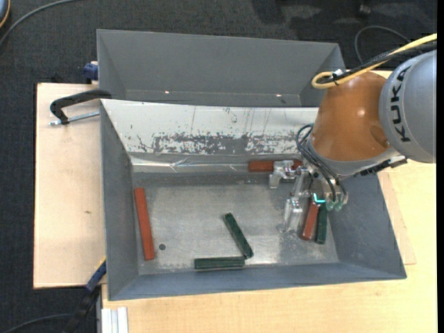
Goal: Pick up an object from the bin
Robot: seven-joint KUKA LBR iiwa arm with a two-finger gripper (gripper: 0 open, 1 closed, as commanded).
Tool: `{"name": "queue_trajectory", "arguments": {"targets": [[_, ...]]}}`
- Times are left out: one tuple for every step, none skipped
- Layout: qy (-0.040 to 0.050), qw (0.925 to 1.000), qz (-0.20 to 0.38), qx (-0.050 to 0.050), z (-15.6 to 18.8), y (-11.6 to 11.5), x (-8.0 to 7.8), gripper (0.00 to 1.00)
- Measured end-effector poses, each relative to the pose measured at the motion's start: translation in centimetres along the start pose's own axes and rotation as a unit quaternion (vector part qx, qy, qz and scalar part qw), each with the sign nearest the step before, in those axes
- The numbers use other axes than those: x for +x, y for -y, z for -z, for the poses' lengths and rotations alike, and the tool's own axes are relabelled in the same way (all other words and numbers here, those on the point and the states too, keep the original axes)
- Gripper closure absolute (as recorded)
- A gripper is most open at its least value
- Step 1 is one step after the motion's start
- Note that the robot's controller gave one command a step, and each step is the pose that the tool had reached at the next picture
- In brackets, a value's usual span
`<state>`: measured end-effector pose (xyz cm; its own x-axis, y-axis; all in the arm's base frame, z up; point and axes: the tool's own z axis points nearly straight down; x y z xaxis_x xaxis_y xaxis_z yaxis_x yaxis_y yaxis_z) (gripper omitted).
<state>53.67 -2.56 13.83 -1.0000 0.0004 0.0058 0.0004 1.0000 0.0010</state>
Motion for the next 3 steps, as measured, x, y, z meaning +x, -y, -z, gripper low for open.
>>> {"name": "queue_trajectory", "arguments": {"targets": [[0.0015,0.9559,0.294,0.001,-6.9,2.0,0.6,0.00],[0.0029,0.8499,0.527,0.000,-6.8,-9.5,4.3,0.00],[0.0035,0.8511,0.525,0.002,-6.8,-9.2,4.2,1.00]]}}
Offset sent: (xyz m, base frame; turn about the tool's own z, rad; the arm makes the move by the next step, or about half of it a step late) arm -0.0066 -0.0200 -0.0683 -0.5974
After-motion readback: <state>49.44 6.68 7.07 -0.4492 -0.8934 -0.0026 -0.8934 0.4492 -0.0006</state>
